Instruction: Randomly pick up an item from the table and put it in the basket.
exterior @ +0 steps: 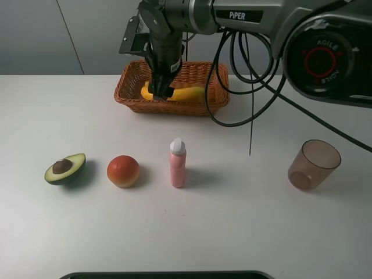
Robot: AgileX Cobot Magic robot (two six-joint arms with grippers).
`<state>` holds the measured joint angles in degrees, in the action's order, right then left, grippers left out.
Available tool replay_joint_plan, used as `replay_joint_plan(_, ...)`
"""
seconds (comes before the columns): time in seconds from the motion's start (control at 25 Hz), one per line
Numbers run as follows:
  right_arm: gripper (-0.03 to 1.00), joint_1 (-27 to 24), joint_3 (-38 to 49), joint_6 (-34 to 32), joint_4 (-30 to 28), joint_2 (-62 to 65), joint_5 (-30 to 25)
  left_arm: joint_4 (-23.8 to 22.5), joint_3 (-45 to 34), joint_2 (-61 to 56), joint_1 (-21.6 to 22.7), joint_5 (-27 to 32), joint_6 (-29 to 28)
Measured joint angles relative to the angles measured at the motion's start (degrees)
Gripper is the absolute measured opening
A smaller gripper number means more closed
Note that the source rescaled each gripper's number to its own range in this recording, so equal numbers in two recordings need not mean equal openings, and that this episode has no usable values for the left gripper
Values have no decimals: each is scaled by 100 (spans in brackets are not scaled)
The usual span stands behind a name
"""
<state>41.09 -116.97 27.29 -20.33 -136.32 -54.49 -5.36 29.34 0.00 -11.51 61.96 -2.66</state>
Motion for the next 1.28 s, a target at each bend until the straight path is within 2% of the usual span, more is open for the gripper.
replay_joint_plan(0.12, 100, 0, 0, -172, 0, 276, -194, 0, 0, 0, 0, 0, 0)
replay_joint_plan(0.32, 100, 0, 0, -681, -1, 1148, -627, 0, 0, 0, 0, 0, 0)
replay_joint_plan(0.48, 100, -25, 246, -1309, 337, 2173, -995, 0, 0, 0, 0, 0, 0)
replay_joint_plan(0.6, 100, -69, 1183, -1689, 629, 3158, -979, 0, 0, 0, 0, 0, 0)
replay_joint_plan(0.84, 100, -115, 4082, -2340, 761, 5695, -675, 0, 0, 0, 0, 0, 0)
replay_joint_plan(0.96, 100, -115, 5182, -2762, 793, 7005, -716, 0, 0, 0, 0, 0, 0)
replay_joint_plan(1.08, 100, -115, 6062, -3130, 932, 8204, -931, 0, 0, 0, 0, 0, 0)
replay_joint_plan(1.28, 100, -115, 7169, -3352, 1257, 10200, -1193, 0, 0, 0, 0, 0, 0)
